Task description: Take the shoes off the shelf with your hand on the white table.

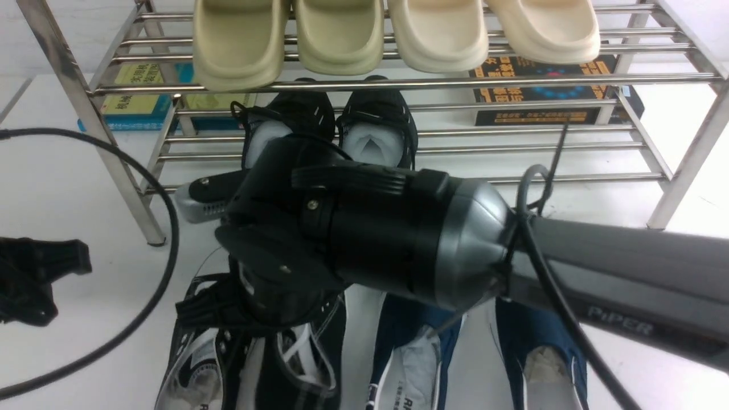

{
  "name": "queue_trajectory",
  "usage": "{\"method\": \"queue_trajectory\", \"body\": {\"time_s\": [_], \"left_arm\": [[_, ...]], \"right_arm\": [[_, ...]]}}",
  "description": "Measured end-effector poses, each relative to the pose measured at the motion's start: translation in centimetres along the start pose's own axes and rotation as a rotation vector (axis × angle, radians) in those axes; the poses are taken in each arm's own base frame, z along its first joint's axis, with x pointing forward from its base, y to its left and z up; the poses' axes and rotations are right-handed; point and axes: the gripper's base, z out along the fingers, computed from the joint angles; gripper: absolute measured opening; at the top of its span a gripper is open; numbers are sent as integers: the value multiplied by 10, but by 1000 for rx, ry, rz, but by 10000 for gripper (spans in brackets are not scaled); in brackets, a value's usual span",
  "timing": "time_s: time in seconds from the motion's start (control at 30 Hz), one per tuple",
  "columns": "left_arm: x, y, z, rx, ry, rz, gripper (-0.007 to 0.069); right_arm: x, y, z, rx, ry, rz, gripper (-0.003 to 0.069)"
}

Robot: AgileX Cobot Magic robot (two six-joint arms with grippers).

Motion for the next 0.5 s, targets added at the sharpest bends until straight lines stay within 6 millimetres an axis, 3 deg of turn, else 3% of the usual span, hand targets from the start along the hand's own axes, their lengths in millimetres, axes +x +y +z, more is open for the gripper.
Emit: {"method": "queue_trajectory", "body": {"time_s": [0.2, 0.33, 0.5], "left_arm": [[-1, 2, -4, -16, -4, 3, 316], [-1, 3, -5, -19, 0, 3, 316], [0, 3, -5, -24, 4, 4, 316]], "right_arm": [[5, -4, 12, 62, 53, -4, 113], [6, -3, 25, 73, 57, -11, 209], [4, -2, 21, 71, 58, -13, 398]]}}
